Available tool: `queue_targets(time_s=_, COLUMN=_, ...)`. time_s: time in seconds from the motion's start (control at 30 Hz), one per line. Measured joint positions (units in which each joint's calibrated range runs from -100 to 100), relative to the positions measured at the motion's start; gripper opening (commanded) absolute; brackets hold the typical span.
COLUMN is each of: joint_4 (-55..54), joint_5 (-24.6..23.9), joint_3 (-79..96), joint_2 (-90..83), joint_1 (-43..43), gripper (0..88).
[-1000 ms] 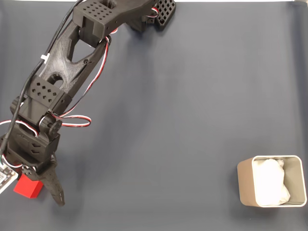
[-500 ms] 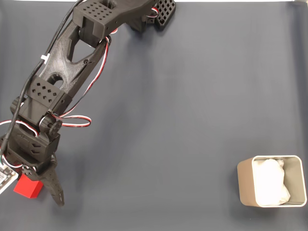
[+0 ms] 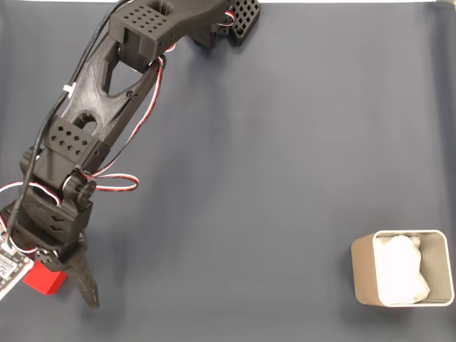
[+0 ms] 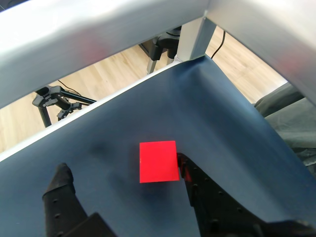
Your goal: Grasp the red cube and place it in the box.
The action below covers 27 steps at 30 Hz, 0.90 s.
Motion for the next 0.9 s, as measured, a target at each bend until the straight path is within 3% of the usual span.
queue_targets(time_s=0.5, joint_4=-0.48, joint_5=0.73, joint_3=-0.45, joint_2=1.04, joint_1=-0.07, gripper=46.8)
queue_targets(time_s=0.9, joint_4=-0.48, joint_5=1.56, joint_3=-0.45, joint_2=1.13, joint_1=-0.07, gripper=35.9)
